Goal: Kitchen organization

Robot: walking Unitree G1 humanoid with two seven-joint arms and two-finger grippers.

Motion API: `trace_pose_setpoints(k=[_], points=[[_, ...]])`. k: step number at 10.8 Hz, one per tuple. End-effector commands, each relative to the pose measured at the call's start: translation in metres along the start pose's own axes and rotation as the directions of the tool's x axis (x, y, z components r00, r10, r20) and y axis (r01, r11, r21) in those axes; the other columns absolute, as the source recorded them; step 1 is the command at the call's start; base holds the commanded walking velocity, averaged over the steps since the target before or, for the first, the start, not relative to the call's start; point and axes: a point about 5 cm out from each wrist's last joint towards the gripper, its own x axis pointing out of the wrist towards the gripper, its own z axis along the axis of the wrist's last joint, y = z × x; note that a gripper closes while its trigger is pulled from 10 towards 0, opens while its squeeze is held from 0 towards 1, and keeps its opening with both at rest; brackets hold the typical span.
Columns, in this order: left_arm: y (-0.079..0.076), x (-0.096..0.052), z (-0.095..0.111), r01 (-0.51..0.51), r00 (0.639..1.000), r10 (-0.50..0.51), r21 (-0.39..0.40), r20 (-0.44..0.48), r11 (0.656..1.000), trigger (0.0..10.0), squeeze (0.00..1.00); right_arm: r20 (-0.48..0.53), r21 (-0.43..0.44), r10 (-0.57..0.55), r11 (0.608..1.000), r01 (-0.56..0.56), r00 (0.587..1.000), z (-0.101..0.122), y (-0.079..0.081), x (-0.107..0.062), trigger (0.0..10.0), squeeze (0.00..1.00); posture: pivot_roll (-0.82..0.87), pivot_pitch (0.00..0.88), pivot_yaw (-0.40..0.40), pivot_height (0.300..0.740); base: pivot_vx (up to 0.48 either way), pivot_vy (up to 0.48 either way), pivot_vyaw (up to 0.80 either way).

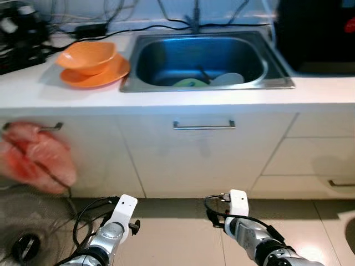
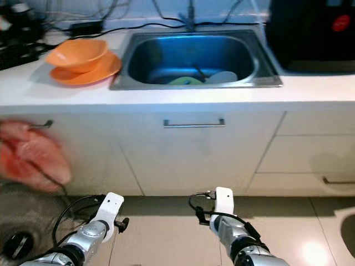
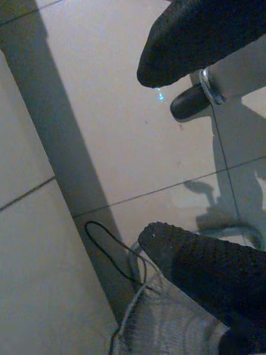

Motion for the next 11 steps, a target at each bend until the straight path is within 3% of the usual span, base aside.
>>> trace_pose_setpoints(k=[1, 8, 11], points=[[0.004, -0.001, -0.006, -0.006, 1.0, 0.006, 0.008, -0.023, 1.0, 10.0, 0.0, -0.007, -0.016, 0.017, 1.0, -0.017, 1.0, 0.0, 0.005, 0.001, 10.0, 0.0, 0.11, 0.0, 0.089, 0.74, 0.0, 0.0, 0.0], [0.001, -0.001, -0.007, 0.007, 1.0, -0.006, 0.029, -0.024, 1.0, 10.0, 0.0, -0.021, -0.01, 0.002, 1.0, -0.002, 1.0, -0.006, 0.0, 0.0, 10.0, 0.0, 0.1, 0.0, 0.094, 0.74, 0.0, 0.0, 0.0], [-0.006, 0.0, -0.004, 0.044, 0.999, -0.044, 0.027, -0.006, 0.999, 10.0, 0.0, -0.022, -0.031, -0.033, 0.999, 0.032, 0.999, -0.008, -0.009, -0.002, 10.0, 0.0, 0.07, 0.0, 0.091, 0.74, 0.0, 0.0, 0.0]])
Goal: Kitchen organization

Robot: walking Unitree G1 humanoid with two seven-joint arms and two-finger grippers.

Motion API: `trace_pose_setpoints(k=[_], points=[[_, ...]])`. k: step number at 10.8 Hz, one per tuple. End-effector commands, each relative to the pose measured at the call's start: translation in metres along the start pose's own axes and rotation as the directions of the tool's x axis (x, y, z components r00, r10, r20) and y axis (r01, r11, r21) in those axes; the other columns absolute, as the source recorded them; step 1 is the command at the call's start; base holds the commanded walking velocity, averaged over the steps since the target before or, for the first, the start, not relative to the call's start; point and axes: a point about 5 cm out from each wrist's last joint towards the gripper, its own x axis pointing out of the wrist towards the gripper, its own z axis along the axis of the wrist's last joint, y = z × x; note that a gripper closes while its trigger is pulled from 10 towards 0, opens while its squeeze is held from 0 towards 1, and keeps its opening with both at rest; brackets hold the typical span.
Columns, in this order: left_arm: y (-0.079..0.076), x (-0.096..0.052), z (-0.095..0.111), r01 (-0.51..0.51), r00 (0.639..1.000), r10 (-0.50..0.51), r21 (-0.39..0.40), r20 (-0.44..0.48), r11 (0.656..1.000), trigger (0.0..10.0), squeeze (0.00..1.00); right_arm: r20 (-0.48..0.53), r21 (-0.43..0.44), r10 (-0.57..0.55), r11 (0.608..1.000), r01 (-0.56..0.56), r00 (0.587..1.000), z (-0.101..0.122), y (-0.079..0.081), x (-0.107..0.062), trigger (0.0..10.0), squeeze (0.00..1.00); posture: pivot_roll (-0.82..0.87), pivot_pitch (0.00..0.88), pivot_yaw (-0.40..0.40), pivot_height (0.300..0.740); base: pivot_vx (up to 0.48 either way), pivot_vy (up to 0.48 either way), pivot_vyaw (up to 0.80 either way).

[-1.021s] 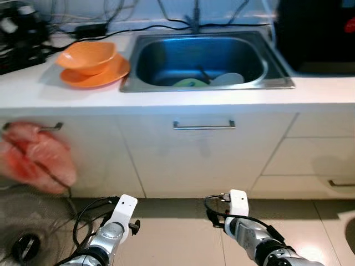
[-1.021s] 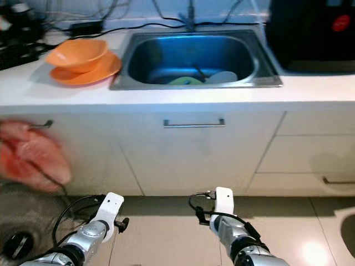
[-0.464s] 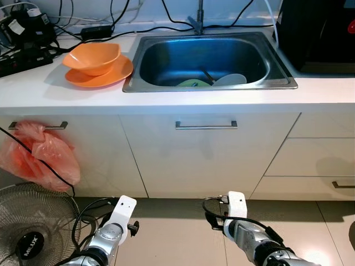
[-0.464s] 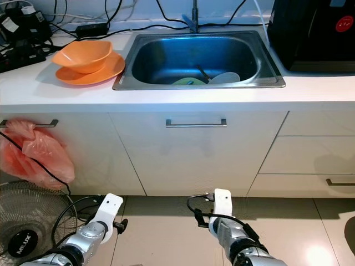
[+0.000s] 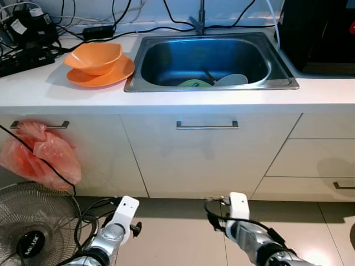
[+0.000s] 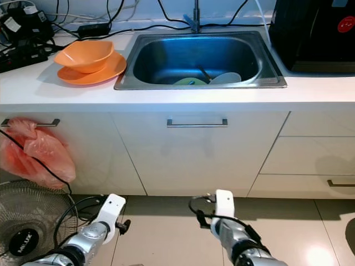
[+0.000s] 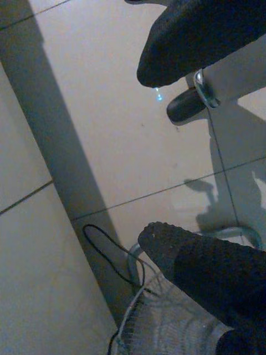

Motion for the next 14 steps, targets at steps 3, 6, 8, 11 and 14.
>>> trace_pose_setpoints(k=[3, 6, 8, 11, 14], points=[[-0.011, 0.001, 0.007, 0.03, 0.999, -0.03, 0.031, 0.026, 0.999, 10.0, 0.0, -0.016, -0.032, -0.04, 0.999, 0.039, 0.999, -0.008, -0.014, -0.003, 10.0, 0.0, 0.03, 0.0, 0.079, 0.74, 0.0, 0.0, 0.0], [-0.018, 0.002, 0.007, 0.045, 0.999, -0.045, -0.021, 0.024, 0.999, 10.0, 0.0, -0.041, -0.062, -0.062, 0.996, 0.059, 0.997, -0.018, -0.025, -0.007, 10.0, 0.0, 0.02, 0.0, 0.062, 0.74, 0.0, 0.0, 0.0], [-0.017, 0.002, 0.008, 0.038, 0.999, -0.037, -0.03, 0.027, 0.999, 10.0, 0.0, -0.037, -0.066, -0.057, 0.996, 0.054, 0.998, -0.015, -0.024, -0.006, 10.0, 0.0, 0.03, 0.0, 0.063, 0.74, 0.0, 0.0, 0.0], [-0.012, 0.002, 0.007, 0.023, 0.999, -0.023, -0.015, 0.022, 1.0, 10.0, 0.0, -0.027, -0.068, -0.041, 0.997, 0.039, 0.999, -0.009, -0.017, -0.004, 10.0, 0.0, 0.05, 0.0, 0.072, 0.74, 0.0, 0.0, 0.0], [-0.007, 0.001, 0.005, 0.012, 1.0, -0.012, -0.004, 0.013, 1.0, 10.0, 0.0, -0.026, -0.064, -0.022, 0.998, 0.02, 0.999, -0.008, -0.011, -0.003, 10.0, 0.0, 0.05, 0.0, 0.079, 0.74, 0.0, 0.0, 0.0]])
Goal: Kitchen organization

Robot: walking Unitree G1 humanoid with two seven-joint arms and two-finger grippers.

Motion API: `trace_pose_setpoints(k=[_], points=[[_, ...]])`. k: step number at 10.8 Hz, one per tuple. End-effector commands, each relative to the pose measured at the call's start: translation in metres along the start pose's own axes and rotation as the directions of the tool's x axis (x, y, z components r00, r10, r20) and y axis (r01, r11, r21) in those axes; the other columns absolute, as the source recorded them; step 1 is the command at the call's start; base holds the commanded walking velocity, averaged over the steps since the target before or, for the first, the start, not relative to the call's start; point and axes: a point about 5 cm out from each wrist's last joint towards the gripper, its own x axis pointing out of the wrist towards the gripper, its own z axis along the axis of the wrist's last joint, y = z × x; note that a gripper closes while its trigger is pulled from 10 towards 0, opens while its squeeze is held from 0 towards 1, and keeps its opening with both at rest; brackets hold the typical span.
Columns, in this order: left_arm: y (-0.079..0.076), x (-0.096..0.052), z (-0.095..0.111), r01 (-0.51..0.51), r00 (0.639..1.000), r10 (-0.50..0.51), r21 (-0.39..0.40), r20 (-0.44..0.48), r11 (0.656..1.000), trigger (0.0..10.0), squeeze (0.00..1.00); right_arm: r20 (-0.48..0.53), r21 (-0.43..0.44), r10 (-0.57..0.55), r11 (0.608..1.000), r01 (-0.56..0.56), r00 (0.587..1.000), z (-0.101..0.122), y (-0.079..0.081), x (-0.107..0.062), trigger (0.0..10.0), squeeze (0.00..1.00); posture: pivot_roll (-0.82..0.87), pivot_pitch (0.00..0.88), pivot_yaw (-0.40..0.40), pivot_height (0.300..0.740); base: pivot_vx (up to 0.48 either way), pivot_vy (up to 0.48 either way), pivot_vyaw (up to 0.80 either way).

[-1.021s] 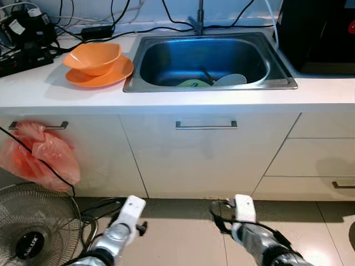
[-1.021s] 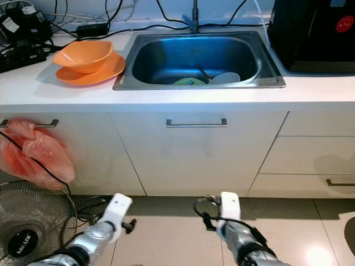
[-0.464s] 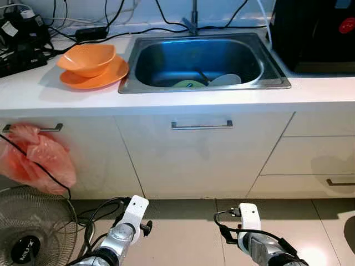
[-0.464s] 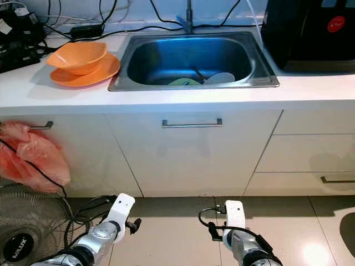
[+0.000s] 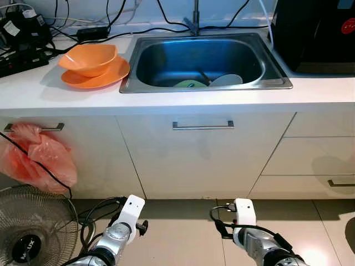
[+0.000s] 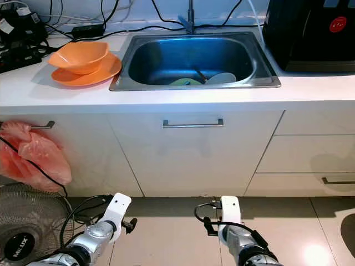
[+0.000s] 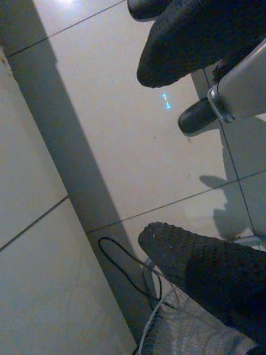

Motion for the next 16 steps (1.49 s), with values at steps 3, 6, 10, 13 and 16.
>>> trace_pose_setpoints(k=[3, 6, 10, 13, 16], points=[[0.005, -0.0005, -0.0015, -0.014, 1.0, 0.014, 0.02, -0.01, 1.0, 10.0, 0.0, -0.003, -0.017, 0.022, 1.0, -0.022, 1.0, 0.0018, 0.0044, 0.0007, 10.0, 0.0, 0.06, 0.0, 0.083, 0.74, 0.0, 0.0, 0.0], [0.0049, -0.0005, -0.0017, -0.012, 1.0, 0.012, 0.028, -0.013, 1.0, 10.0, 0.0, -0.004, -0.014, 0.027, 1.0, -0.027, 1.0, 0.0018, 0.0046, 0.0007, 10.0, 0.0, 0.05, 0.0, 0.086, 0.74, 0.0, 0.0, 0.0], [0.0049, -0.0006, -0.0018, -0.014, 1.0, 0.014, 0.02, -0.009, 1.0, 10.0, 0.0, -0.006, -0.017, 0.032, 0.999, -0.032, 0.999, 0.0011, 0.0052, 0.0007, 10.0, 0.0, 0.06, 0.0, 0.083, 0.74, 0.0, 0.0, 0.0], [0.0048, -0.0005, -0.0018, -0.012, 1.0, 0.012, 0.015, -0.01, 1.0, 10.0, 0.0, -0.007, -0.018, 0.032, 0.999, -0.033, 0.999, 0.0005, 0.0055, 0.0007, 10.0, 0.0, 0.06, 0.0, 0.084, 0.74, 0.0, 0.0, 0.0], [0.005, -0.0005, -0.0011, -0.012, 1.0, 0.012, 0.019, -0.009, 1.0, 10.0, 0.0, -0.008, -0.015, 0.03, 0.999, -0.03, 1.0, -0.0009, 0.005, 0.0006, 10.0, 0.0, 0.06, 0.0, 0.085, 0.74, 0.0, 0.0, 0.0]])
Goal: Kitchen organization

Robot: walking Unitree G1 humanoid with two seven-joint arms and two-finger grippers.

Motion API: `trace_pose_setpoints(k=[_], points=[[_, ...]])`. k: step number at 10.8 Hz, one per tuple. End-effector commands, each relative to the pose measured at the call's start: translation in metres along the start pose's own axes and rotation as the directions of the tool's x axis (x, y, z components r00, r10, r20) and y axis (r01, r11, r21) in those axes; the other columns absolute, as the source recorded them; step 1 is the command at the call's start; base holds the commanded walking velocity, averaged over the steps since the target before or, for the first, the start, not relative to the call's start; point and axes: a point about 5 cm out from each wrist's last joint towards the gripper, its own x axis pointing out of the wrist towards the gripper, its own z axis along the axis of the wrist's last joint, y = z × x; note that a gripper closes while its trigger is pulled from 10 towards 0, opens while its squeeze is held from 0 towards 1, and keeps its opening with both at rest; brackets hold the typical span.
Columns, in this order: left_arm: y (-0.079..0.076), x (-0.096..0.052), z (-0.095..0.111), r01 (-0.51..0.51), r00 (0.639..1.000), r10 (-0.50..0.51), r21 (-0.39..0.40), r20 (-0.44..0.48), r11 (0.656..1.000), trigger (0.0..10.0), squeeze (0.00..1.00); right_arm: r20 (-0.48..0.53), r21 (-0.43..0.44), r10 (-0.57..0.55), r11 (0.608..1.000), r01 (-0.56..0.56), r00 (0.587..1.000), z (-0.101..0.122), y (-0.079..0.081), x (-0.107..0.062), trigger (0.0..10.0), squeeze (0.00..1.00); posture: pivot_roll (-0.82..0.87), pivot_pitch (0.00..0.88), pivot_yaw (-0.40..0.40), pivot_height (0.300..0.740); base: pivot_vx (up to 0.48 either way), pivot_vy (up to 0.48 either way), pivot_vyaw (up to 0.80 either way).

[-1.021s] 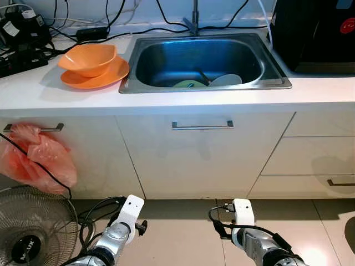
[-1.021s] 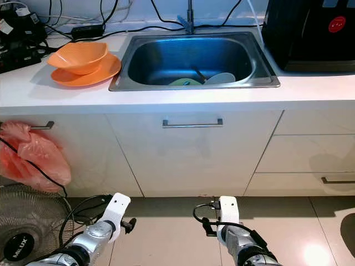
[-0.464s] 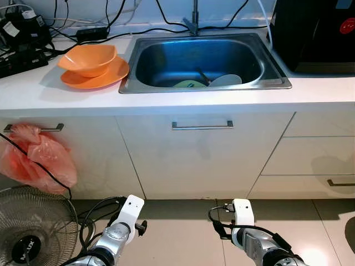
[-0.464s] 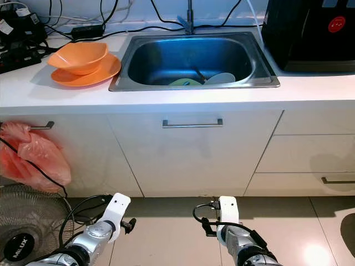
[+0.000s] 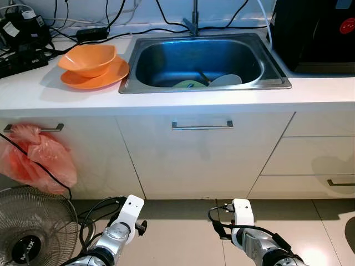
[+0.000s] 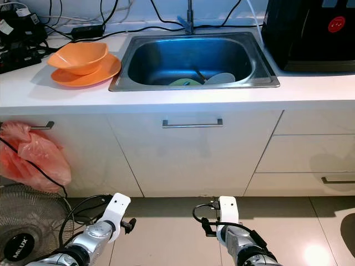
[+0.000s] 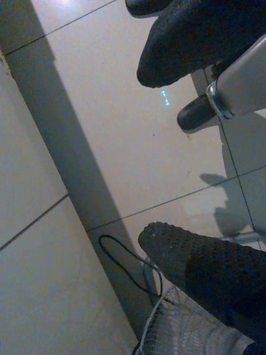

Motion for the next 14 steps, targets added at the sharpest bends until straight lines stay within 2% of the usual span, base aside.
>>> trace_pose_setpoints(k=[1, 2, 3, 4, 5, 7, 8, 9, 10, 11, 12, 13, 14], points=[[0.004, 0.0, 0.0, -0.011, 1.0, 0.011, 0.01, -0.006, 1.0, 10.0, 0.0, -0.003, -0.008, 0.007, 1.0, -0.007, 1.0, -0.001, 0.003, 0.0, 10.0, 0.0, 0.06, 0.0, 0.087, 0.74, 0.0, 0.0, 0.0], [0.005, 0.0, 0.001, -0.02, 1.0, 0.02, 0.012, 0.001, 1.0, 10.0, 0.0, -0.002, -0.008, 0.006, 1.0, -0.006, 1.0, -0.001, 0.003, 0.0, 10.0, 0.0, 0.05, 0.0, 0.087, 0.74, 0.0, 0.0, 0.0], [0.01, 0.0, 0.009, -0.043, 0.998, 0.042, 0.012, 0.049, 0.999, 10.0, 0.0, 0.018, -0.02, -0.007, 1.0, 0.008, 1.0, 0.002, 0.001, 0.0, 10.0, 0.0, 0.05, 0.0, 0.088, 0.74, 0.0, 0.0, 0.0], [0.018, 0.0, 0.03, -0.058, 0.987, 0.068, -0.072, 0.146, 0.996, 10.0, 0.0, 0.086, -0.061, 0.003, 0.998, 0.002, 0.996, 0.017, 0.002, 0.0, 10.0, 0.0, 0.06, 0.0, 0.082, 0.74, 0.0, 0.0, 0.0], [0.022, -0.001, 0.038, -0.055, 0.98, 0.076, -0.116, 0.185, 0.992, 10.0, 0.0, 0.123, -0.08, 0.027, 0.997, -0.017, 0.992, 0.026, 0.005, 0.0, 10.0, 0.0, 0.07, 0.004, 0.081, 0.74, 0.0, 0.0, 0.0], [0.029, -0.003, 0.055, -0.055, 0.956, 0.092, -0.137, 0.28, 0.989, 10.0, 0.0, 0.192, -0.103, 0.055, 0.994, -0.036, 0.98, 0.041, 0.008, -0.001, 10.0, 0.0, 0.08, 0.008, 0.083, 0.74, 0.0, 0.0, 0.0], [0.037, -0.008, 0.073, -0.071, 0.916, 0.118, -0.134, 0.384, 0.988, 10.0, 0.0, 0.266, -0.146, 0.073, 0.989, -0.034, 0.961, 0.053, 0.01, -0.003, 10.0, 0.0, 0.09, 0.01, 0.085, 0.74, 0.0, 0.0, 0.0], [0.041, -0.013, 0.089, -0.064, 0.868, 0.129, -0.15, 0.479, 0.987, 10.0, 0.0, 0.339, -0.152, 0.088, 0.988, -0.038, 0.937, 0.066, 0.011, -0.006, 10.0, 0.0, 0.1, 0.011, 0.085, 0.74, 0.0, 0.0, 0.0], [0.047, -0.024, 0.106, -0.072, 0.791, 0.14, -0.137, 0.595, 0.988, 10.0, 0.0, 0.424, -0.16, 0.106, 0.986, -0.041, 0.899, 0.08, 0.011, -0.012, 10.0, 0.0, 0.1, 0.015, 0.087, 0.74, 0.0, 0.0, 0.0], [0.052, -0.04, 0.123, -0.078, 0.701, 0.143, -0.124, 0.699, 0.989, 10.0, 0.0, 0.502, -0.173, 0.117, 0.984, -0.033, 0.857, 0.089, 0.009, -0.02, 10.0, 0.0, 0.11, 0.018, 0.086, 0.74, 0.0, 0.0, 0.0], [0.053, -0.054, 0.133, -0.087, 0.645, 0.141, -0.11, 0.751, 0.99, 10.0, 0.0, 0.549, -0.188, 0.122, 0.982, -0.02, 0.827, 0.095, 0.006, -0.028, 10.0, 0.0, 0.11, 0.02, 0.085, 0.74, 0.0, 0.0, 0.0], [0.047, -0.079, 0.145, -0.094, 0.554, 0.102, -0.059, 0.826, 0.994, 10.0, 0.0, 0.623, -0.23, 0.145, 0.973, 0.004, 0.769, 0.106, 0.001, -0.045, 10.0, 0.0, 0.12, 0.029, 0.086, 0.74, 0.0, 0.0, 0.0], [0.037, -0.101, 0.153, -0.111, 0.483, 0.029, 0.028, 0.875, 0.993, 10.0, 0.0, 0.663, -0.231, 0.138, 0.973, 0.026, 0.735, 0.114, -0.003, -0.058, 10.0, 0.0, 0.13, 0.03, 0.085, 0.74, 0.0, 0.0, 0.0]])
